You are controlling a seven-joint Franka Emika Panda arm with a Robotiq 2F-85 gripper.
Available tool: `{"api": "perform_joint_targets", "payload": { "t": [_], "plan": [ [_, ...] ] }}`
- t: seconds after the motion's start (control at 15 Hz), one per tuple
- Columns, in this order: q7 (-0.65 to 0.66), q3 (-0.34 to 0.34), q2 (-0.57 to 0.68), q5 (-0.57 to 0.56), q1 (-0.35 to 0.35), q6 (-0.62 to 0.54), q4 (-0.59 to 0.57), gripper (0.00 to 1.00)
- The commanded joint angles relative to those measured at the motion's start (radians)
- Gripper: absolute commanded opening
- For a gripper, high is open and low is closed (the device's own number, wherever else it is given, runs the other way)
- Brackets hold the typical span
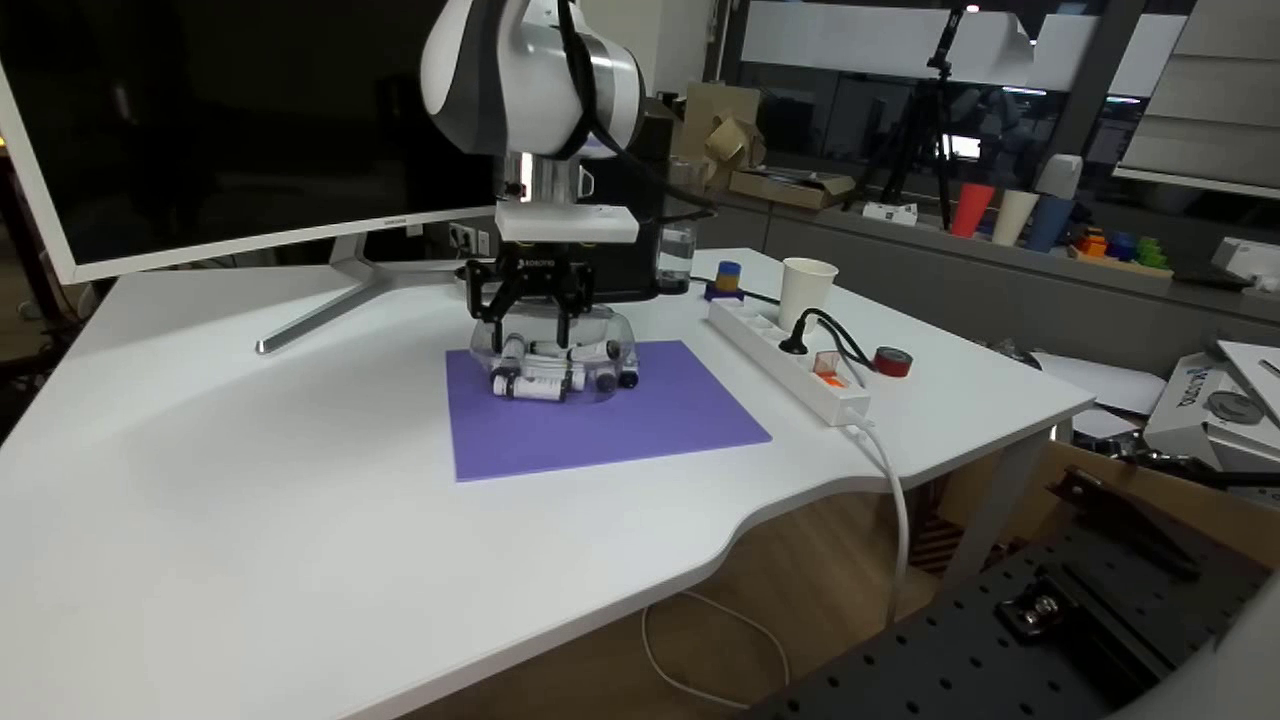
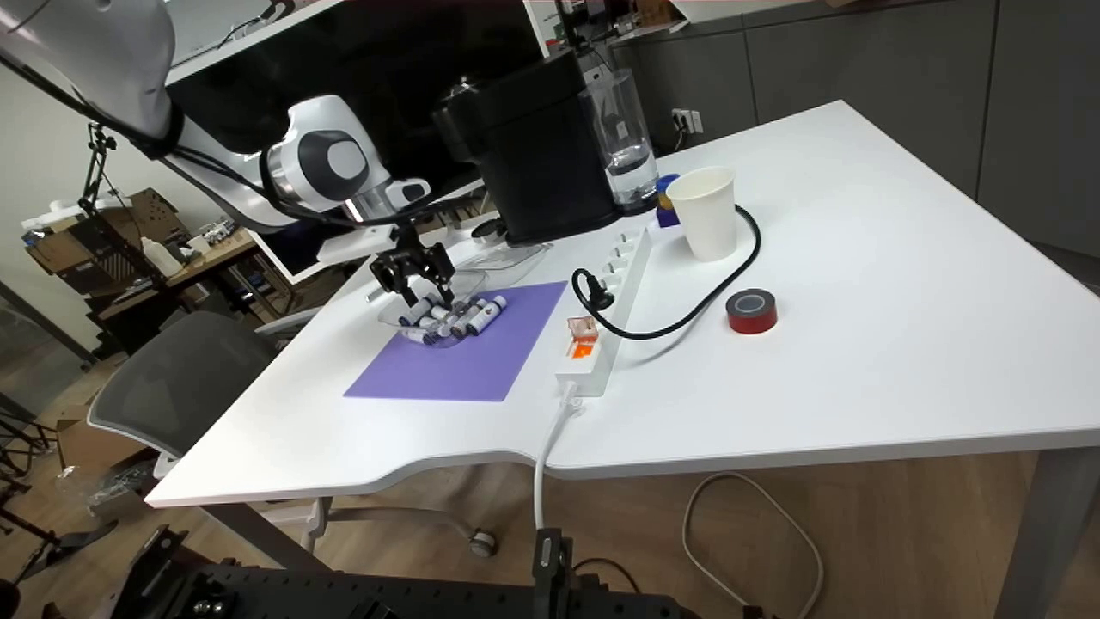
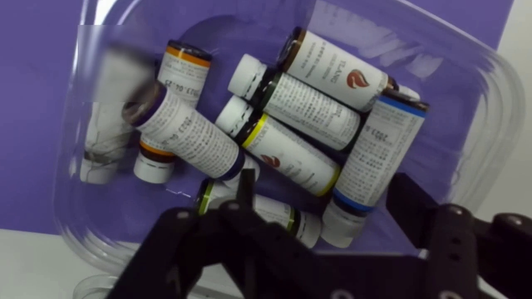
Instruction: Take a bottle out of the box and put it on the mat
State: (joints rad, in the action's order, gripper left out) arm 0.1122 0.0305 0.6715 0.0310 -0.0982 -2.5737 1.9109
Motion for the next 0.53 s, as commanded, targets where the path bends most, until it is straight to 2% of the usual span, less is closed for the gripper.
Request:
{"api": "perform_joint_targets", "payload": {
  "t": [0.0, 0.47],
  "plan": [
    [0.009, -0.001, 0.016, -0.003, -0.012, 0.032, -0.038, 0.51],
    [0.005, 0.003, -0.009, -0.001, -0.019, 0.028, -0.024, 0.03]
  ]
}}
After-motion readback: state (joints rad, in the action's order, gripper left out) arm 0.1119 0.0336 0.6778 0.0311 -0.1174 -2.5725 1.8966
